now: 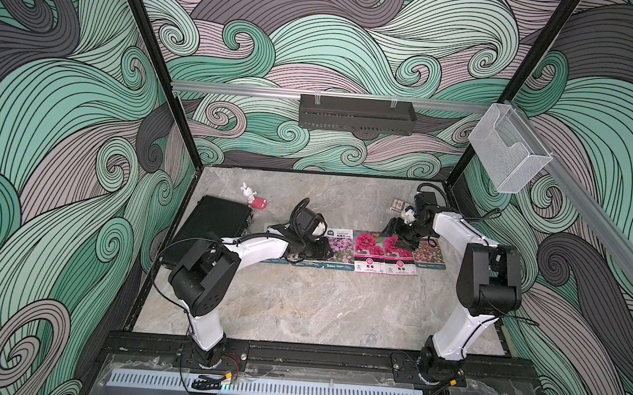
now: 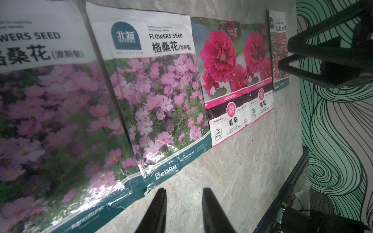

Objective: Arrange the seed packets in a row
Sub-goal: Adjust the seed packet at the center of the board.

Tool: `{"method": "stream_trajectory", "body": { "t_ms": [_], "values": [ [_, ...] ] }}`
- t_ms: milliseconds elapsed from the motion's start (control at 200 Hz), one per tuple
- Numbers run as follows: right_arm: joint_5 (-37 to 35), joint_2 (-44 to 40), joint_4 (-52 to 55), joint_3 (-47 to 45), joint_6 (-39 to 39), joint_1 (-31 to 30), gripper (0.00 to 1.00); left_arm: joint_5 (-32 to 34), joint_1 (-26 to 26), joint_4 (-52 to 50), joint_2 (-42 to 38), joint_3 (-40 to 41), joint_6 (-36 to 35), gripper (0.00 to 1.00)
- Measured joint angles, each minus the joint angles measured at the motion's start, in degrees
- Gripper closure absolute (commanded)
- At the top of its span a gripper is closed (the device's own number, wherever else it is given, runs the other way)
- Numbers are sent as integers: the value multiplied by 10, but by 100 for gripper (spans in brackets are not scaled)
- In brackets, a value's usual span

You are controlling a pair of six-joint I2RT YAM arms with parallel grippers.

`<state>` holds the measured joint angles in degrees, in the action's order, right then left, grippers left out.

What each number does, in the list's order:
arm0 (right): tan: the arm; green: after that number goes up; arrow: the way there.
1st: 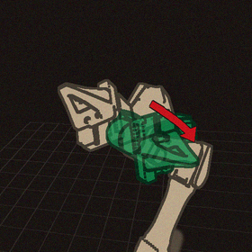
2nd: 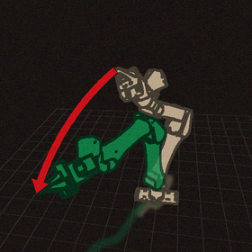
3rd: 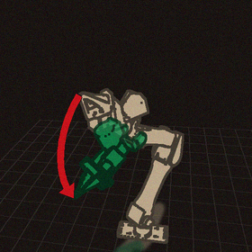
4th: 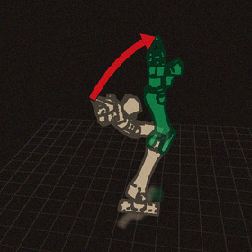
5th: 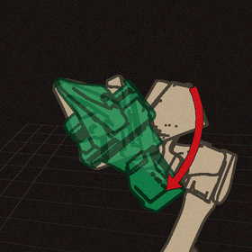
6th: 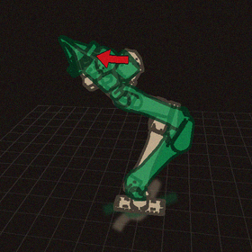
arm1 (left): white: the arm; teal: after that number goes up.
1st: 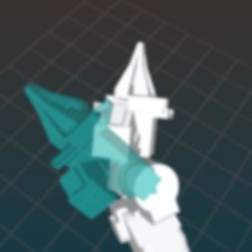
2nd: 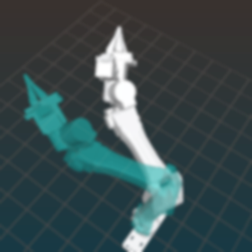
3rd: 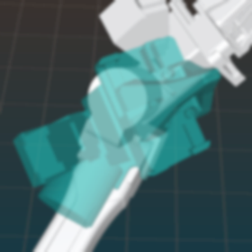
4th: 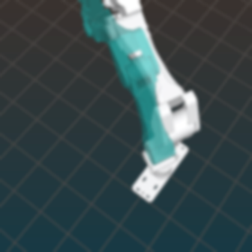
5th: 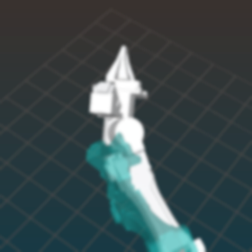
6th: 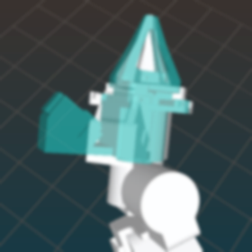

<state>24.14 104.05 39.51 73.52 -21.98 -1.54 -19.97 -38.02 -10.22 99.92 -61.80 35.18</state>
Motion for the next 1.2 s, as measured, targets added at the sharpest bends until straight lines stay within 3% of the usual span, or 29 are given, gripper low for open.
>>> {"method": "stream_trajectory", "body": {
  "t_ms": [560, 1201],
  "values": [
    [-30, 76, 12, 7, 14, -2, 28, -1, 0, 0, 1, 0, 0, 68],
    [-55, 94, 26, 37, 21, 9, 27, -2, 0, 0, 5, 0, 0, 68]
  ]
}}
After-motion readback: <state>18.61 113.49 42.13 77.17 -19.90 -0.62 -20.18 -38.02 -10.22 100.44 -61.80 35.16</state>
